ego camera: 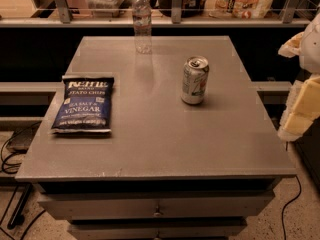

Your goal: Pick water bottle

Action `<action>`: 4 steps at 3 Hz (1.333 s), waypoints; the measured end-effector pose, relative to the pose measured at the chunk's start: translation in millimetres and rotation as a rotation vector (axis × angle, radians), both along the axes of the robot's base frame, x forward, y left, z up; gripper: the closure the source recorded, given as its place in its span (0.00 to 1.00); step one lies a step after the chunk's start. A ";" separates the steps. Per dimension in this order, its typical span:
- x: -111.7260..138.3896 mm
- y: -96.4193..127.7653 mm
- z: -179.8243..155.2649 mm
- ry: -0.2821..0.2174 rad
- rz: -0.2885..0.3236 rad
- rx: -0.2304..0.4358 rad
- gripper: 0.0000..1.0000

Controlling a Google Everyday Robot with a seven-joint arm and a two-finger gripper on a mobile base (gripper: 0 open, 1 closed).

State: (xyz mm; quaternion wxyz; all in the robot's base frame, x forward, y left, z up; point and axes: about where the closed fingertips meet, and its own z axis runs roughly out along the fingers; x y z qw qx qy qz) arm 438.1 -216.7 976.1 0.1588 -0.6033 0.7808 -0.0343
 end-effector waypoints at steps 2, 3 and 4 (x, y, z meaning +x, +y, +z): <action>9.3 5.1 3.9 -0.044 0.003 0.041 0.00; 32.5 6.0 13.7 -0.126 0.008 0.144 0.00; 64.9 12.8 27.4 -0.214 0.021 0.243 0.00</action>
Offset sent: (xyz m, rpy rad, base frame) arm 0.0237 0.0113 0.0042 0.1057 -0.0867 0.0104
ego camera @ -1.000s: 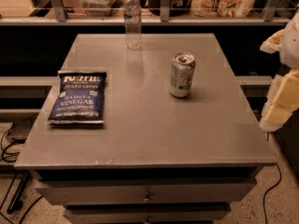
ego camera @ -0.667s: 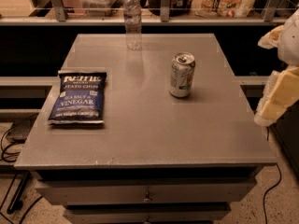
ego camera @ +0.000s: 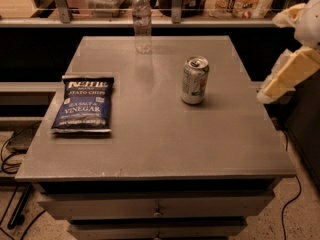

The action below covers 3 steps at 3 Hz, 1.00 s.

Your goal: Pick water bottle

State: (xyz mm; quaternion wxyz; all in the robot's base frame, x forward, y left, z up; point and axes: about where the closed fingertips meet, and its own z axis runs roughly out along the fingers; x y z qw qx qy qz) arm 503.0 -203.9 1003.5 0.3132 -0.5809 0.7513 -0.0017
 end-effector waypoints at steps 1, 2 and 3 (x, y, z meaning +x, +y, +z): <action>27.6 5.7 8.6 -0.028 0.021 0.127 0.00; 30.9 39.6 24.8 -0.046 0.146 0.119 0.00; 30.2 43.4 26.5 -0.046 0.161 0.115 0.00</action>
Offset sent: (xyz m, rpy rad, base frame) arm 0.0295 0.0780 0.0448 0.0668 -0.0631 0.3121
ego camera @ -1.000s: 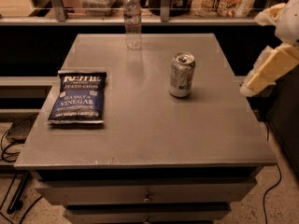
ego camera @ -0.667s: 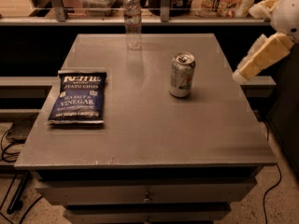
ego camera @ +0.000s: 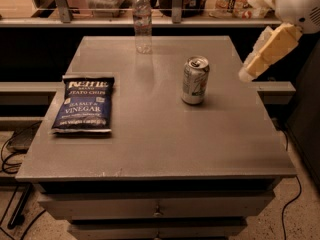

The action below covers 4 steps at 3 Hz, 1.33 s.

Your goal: Pick water bottle

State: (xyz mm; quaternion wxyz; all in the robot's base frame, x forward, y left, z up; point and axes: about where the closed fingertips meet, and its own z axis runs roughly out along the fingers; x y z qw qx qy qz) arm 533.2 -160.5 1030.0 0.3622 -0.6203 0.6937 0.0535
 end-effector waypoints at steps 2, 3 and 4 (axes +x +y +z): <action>35.2 21.3 0.0 -0.003 -0.042 0.117 0.00; 63.5 42.5 5.6 -0.010 -0.059 0.181 0.00; 100.4 73.3 2.2 0.006 -0.103 0.255 0.00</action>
Offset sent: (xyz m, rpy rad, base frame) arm 0.0714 0.0458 0.0037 0.2194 -0.0132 -0.0503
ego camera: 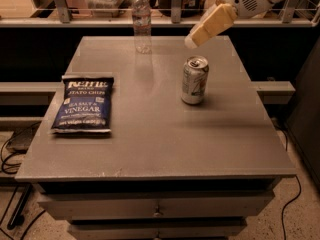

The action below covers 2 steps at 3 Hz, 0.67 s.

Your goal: Pick water bottle

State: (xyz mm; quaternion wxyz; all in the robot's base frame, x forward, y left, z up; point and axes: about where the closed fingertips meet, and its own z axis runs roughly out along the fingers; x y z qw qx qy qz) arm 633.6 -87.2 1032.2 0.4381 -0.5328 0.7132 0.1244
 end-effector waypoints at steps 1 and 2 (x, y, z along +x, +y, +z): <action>21.4 20.3 -6.8 0.017 -0.024 0.034 0.00; 46.8 36.2 -14.7 0.022 -0.051 0.063 0.00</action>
Offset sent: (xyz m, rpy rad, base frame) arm 0.0785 0.0500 -0.0218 0.1001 0.0230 -0.0938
